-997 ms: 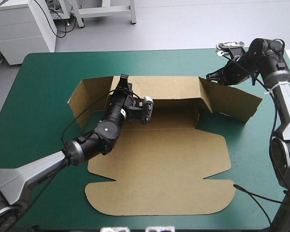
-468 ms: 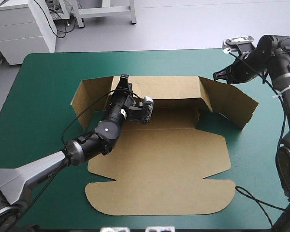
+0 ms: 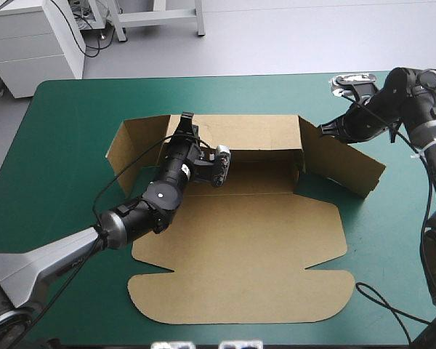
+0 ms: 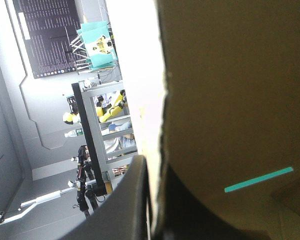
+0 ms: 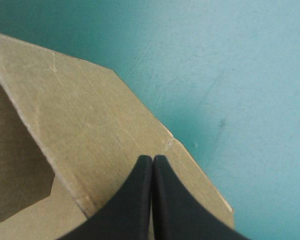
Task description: Fold the box
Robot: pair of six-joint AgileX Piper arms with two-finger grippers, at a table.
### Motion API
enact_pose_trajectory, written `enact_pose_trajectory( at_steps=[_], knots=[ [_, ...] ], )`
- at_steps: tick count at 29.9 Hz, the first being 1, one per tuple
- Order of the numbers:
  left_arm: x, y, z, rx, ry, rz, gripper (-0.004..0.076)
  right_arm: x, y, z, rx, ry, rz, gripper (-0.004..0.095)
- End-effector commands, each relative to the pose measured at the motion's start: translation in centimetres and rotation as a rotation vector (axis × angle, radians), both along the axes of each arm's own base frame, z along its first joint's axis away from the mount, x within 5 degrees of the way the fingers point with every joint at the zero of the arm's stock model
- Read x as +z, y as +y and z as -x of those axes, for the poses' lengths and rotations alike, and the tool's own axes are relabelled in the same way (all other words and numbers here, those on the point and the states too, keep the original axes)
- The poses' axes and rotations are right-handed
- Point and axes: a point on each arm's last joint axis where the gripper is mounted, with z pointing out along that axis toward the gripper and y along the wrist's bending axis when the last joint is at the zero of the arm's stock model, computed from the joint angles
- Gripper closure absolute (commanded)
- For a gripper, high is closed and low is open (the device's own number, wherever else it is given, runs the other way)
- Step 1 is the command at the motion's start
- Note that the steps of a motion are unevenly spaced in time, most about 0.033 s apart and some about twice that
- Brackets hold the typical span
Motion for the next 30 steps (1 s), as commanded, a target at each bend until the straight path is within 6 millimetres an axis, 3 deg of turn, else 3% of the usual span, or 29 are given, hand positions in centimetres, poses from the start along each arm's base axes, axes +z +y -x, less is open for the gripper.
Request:
enact_pose_trajectory(
  at_steps=[1, 12, 23, 30],
  knots=[
    [2.3, -0.1, 0.3, -0.030, -0.096, -0.006, 0.0731, 2.5, 0.1, 1.7, 0.023, -0.056, -0.040, 0.0912],
    [2.3, -0.1, 0.3, -0.030, -0.096, -0.006, 0.0731, 2.7, 0.9, 2.1, 0.067, -0.059, -0.120, 0.0912],
    [2.4, 0.1, 0.3, -0.017, -0.103, -0.009, 0.0731, 2.2, 0.8, 4.9, 0.097, -0.038, -0.102, 0.0912],
    [2.4, 0.0, 0.3, -0.023, -0.112, -0.025, 0.0722, 2.2, 0.8, 5.0, 0.097, -0.035, -0.104, 0.0912]
  ],
)
